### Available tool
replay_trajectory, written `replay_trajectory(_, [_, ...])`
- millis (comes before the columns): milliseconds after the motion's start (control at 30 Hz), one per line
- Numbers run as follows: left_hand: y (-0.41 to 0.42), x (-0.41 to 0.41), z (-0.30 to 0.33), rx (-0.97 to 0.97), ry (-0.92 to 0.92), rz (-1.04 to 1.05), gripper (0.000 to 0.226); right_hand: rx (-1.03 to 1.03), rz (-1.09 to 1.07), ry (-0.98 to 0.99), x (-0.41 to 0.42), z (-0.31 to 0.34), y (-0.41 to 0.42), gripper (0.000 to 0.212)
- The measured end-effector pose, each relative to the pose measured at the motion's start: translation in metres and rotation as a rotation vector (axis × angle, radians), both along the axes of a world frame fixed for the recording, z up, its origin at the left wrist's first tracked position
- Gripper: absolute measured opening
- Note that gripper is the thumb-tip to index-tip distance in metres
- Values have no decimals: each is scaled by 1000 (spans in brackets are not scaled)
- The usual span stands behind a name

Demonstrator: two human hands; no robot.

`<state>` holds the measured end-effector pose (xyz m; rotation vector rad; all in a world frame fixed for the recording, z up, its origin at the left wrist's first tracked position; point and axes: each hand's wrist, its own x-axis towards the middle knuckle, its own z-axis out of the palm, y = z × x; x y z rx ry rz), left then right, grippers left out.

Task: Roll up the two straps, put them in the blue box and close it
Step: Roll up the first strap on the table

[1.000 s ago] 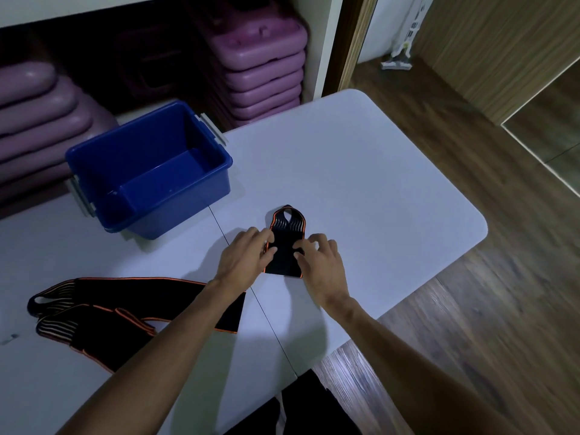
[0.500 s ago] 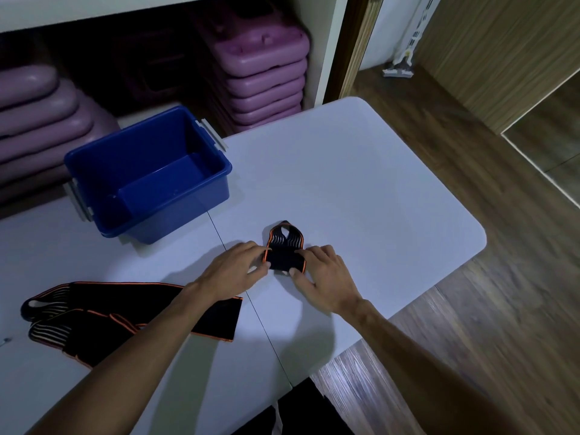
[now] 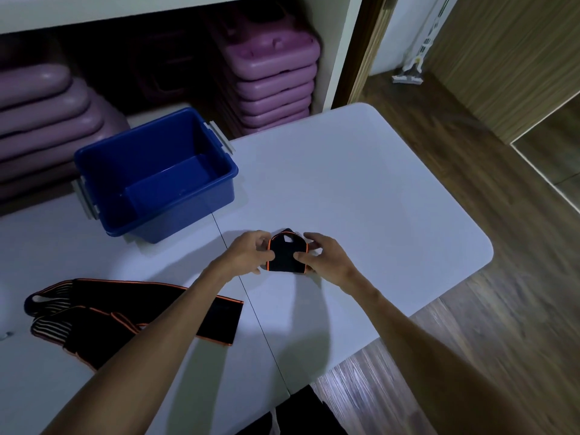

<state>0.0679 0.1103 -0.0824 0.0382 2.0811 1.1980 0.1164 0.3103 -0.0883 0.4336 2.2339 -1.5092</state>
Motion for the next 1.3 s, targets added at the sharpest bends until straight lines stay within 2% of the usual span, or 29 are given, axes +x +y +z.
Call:
replay_trajectory(133, [-16,3,-5,0,50,37,42,77,117,90,-12,0,-9,49])
replay_trajectory(300, [-41,9,-12,-104,478,158,37,5,212,285,-30,-2,-47,49])
replay_trajectory(467, [-62,7,-22,-352,694,225,38,82,367,472,-62,-12,-90,46])
replay_trajectory(600, [-67,-3,-27,-454,713,254,30,213,490,501,-93,-23,-104,27])
replay_trajectory(767, [-68,-6,-33,-432,774,330,25,241,557,526,-110,-27,-104,23])
replay_trajectory(1033, [-64,13,-26,-386,812,423,33,144,427,477,-88,-15,-104,30])
replay_trajectory(1133, [-70,37,-25,-388,831,453,30,141,359,425,-68,-14,-104,27])
replay_trajectory(1300, [-95,80,-19,-391,795,558,32,80,365,376,-33,-8,-118,20])
